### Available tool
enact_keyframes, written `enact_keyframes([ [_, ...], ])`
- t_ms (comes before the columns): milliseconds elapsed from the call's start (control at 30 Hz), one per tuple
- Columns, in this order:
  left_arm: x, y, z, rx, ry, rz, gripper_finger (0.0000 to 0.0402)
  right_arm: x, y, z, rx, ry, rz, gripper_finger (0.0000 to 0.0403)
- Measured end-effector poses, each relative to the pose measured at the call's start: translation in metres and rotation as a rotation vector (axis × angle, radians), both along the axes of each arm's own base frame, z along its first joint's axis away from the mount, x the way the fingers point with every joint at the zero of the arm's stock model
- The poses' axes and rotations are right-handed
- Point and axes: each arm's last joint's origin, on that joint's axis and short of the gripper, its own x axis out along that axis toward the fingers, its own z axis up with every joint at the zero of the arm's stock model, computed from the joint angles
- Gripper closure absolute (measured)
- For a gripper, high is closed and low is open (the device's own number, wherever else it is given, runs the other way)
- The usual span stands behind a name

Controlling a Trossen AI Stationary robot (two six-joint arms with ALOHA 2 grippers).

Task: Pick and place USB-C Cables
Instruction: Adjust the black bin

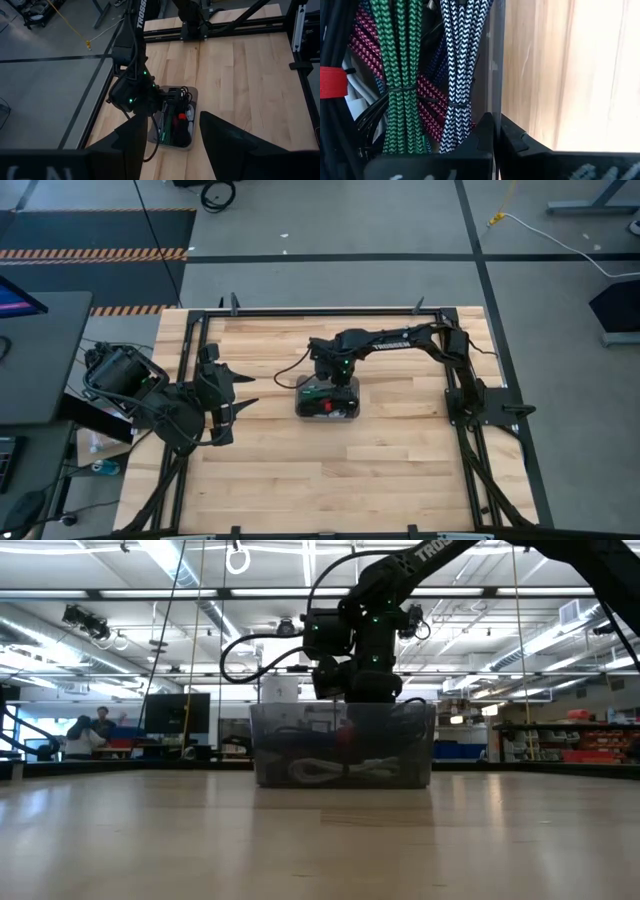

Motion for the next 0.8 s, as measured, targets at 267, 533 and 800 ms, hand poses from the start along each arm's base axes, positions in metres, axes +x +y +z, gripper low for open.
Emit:
enact_keyframes([
  [267,0.0,0.0,0.0,0.001,0.001,-0.001,0.0214,0.0,0.001,0.0,0.003,-0.002,0.007,0.0371],
  [533,0.0,0.0,0.0,0.002,0.0,-0.001,0.0214,0.001,0.001,0.001,0.0,-0.004,0.011,0.0327],
  [800,0.0,0.0,0.0,0.001,0.001,-0.001,0.0214,0.011,-0.002,0.022,-0.047,-0.068,0.036,0.0316],
])
